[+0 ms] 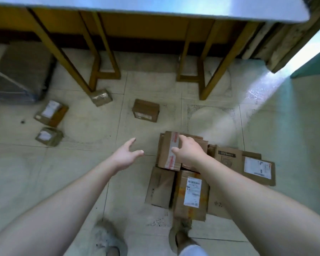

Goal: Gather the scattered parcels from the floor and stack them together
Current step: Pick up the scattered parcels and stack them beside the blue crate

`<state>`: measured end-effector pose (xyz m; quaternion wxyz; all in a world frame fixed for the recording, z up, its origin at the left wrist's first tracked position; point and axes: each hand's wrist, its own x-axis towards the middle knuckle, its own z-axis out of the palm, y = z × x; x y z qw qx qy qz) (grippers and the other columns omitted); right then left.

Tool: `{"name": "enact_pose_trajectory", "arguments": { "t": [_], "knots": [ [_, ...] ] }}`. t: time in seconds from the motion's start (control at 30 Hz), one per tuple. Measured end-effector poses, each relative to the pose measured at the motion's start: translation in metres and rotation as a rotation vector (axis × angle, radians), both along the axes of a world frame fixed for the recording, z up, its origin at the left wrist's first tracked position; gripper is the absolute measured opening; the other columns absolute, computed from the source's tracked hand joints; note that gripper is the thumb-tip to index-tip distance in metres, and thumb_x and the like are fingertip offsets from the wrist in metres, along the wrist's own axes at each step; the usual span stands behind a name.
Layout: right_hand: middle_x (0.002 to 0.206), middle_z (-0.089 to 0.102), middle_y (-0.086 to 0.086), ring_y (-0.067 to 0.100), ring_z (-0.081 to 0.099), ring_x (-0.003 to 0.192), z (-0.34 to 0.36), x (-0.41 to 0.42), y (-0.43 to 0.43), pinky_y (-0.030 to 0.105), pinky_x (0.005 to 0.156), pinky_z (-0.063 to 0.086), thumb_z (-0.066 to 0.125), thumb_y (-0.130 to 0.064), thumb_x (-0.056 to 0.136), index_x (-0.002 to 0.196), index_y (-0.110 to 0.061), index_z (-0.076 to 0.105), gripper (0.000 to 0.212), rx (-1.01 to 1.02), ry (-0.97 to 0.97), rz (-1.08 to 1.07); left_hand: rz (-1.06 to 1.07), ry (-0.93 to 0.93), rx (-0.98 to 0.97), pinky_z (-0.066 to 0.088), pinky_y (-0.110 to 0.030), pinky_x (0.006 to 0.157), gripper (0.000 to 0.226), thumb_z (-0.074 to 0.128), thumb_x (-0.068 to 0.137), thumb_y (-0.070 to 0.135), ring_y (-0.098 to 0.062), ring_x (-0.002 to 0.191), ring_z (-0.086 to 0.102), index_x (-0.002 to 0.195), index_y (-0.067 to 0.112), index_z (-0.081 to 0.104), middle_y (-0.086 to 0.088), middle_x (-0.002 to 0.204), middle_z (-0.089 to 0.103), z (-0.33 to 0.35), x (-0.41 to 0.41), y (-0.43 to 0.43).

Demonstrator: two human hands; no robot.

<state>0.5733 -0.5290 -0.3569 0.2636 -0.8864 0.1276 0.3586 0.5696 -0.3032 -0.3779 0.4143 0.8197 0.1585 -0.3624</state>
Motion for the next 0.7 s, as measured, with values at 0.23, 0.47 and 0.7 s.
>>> {"name": "enact_pose_trajectory", "arguments": {
  "t": [0.23, 0.47, 0.7],
  "knots": [
    [0.151, 0.032, 0.013, 0.031, 0.035, 0.135, 0.085, -0.013, 0.139, 0.042, 0.110, 0.034, 0.051, -0.044, 0.094, 0.151, -0.016, 0.024, 0.069, -0.092, -0.064, 0.106, -0.027, -0.139, 0.051, 0.023, -0.038, 0.113, 0.069, 0.059, 0.092, 0.031, -0.023, 0.142, 0.024, 0.150, 0.025, 0.023, -0.003, 0.157, 0.023, 0.109, -0.027, 0.159],
    [0.154, 0.028, 0.012, 0.030, 0.030, 0.139, 0.149, -0.024, 0.300, 0.041, 0.111, 0.032, 0.054, -0.041, 0.094, 0.151, -0.018, 0.024, 0.068, -0.001, -0.116, 0.254, 0.045, -0.166, 0.162, 0.027, -0.040, 0.112, 0.073, 0.062, 0.089, 0.036, -0.023, 0.141, 0.027, 0.150, 0.025, 0.024, -0.005, 0.156, 0.025, 0.177, -0.052, 0.342],
    [0.151, 0.033, 0.011, 0.030, 0.037, 0.134, 0.161, 0.022, 0.402, 0.043, 0.107, 0.038, 0.052, -0.041, 0.095, 0.150, -0.019, 0.025, 0.066, 0.008, -0.163, 0.348, 0.195, -0.210, 0.173, 0.033, -0.039, 0.106, 0.069, 0.060, 0.091, 0.035, -0.026, 0.136, 0.036, 0.149, 0.025, 0.026, -0.006, 0.154, 0.030, 0.193, -0.027, 0.441]
  ]
}}
